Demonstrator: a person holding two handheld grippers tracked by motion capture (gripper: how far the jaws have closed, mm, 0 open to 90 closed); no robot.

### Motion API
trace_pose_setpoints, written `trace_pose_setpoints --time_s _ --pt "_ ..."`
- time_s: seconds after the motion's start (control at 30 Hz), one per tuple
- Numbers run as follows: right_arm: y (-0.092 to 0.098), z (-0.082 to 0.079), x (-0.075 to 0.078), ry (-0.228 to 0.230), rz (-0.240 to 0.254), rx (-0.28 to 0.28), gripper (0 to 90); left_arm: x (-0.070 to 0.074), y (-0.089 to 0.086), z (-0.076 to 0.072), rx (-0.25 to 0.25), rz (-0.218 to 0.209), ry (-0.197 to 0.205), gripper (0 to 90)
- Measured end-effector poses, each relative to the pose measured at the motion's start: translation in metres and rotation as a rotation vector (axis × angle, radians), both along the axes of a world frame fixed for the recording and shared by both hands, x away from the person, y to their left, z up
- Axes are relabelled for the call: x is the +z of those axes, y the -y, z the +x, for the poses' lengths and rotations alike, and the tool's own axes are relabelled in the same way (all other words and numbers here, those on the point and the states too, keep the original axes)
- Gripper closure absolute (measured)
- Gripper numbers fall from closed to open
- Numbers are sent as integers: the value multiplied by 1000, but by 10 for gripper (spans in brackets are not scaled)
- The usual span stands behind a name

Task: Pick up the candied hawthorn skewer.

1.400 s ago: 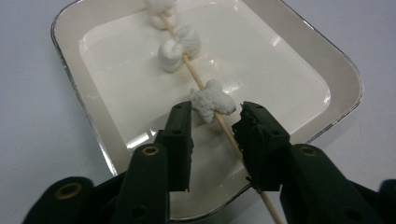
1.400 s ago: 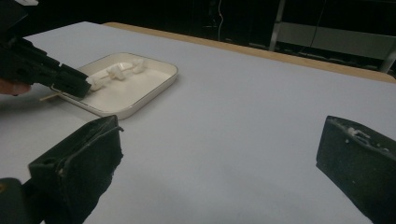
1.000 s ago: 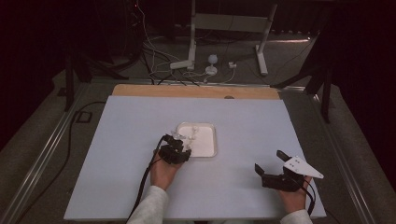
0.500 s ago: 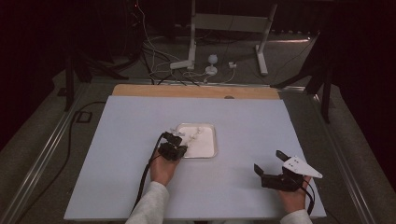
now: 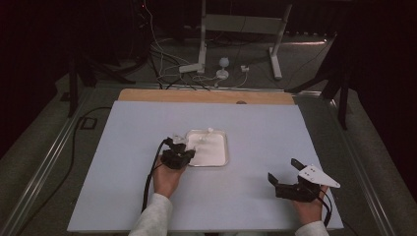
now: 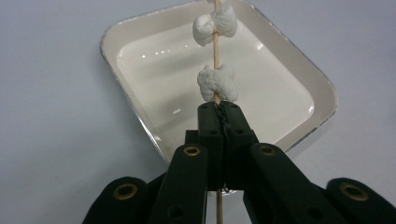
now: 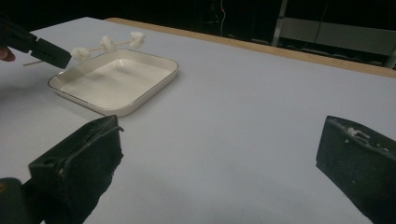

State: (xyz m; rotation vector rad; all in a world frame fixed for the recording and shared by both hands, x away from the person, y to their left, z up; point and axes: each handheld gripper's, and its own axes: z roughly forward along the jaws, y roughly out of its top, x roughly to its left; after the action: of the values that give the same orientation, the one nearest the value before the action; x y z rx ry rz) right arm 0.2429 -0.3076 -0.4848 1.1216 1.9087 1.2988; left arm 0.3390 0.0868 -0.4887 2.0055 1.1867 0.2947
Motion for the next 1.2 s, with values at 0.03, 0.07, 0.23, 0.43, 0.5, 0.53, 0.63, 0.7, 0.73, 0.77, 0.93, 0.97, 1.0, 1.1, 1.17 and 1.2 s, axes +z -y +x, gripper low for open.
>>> trace_pose_setpoints --time_s 0.03,0.07,0.23,0.43,0.5,0.53,0.63,0.7,0.73,0.77,0.93,0.97,1.0,1.1,1.17,1.2 --pt "0 -1 0 2 1 -3 0 1 -2 -1 6 -12 7 897" --pt "0 -1 0 2 1 -3 0 2 -4 -3 8 -20 14 897" --pt "0 -1 0 -1 9 -6 0 4 -12 -11 12 -44 43 896" --pt "0 -1 0 -2 14 -8 0 6 -21 -20 13 -61 83 896" --pt "0 -1 1 -2 17 -9 0 7 -24 -23 14 -59 97 896" --pt "0 -1 1 -3 18 -9 0 8 -26 -24 14 -60 102 896" --pt "-1 0 1 -11 26 -7 0 9 -30 -28 11 -69 117 896" --pt "-2 1 1 -16 30 -3 0 8 -32 -30 6 -75 124 896" --pt "-3 1 1 -16 28 -1 0 8 -33 -30 4 -77 128 896" --pt "-4 2 1 -16 26 1 0 8 -34 -31 3 -78 131 896" --pt "-6 4 3 -20 24 8 0 9 -37 -35 -18 -85 143 895" --pt "-6 4 3 -22 26 9 0 10 -38 -37 -19 -93 145 895" --pt "-6 4 3 -25 27 9 0 10 -39 -38 -16 -98 147 896" --pt "-6 4 4 -25 27 12 0 12 -42 -43 -14 -98 157 895" --pt "-7 5 4 -27 31 16 0 12 -43 -44 -12 -98 162 895" --pt "-7 5 5 -29 35 18 0 12 -44 -45 -10 -101 164 896"
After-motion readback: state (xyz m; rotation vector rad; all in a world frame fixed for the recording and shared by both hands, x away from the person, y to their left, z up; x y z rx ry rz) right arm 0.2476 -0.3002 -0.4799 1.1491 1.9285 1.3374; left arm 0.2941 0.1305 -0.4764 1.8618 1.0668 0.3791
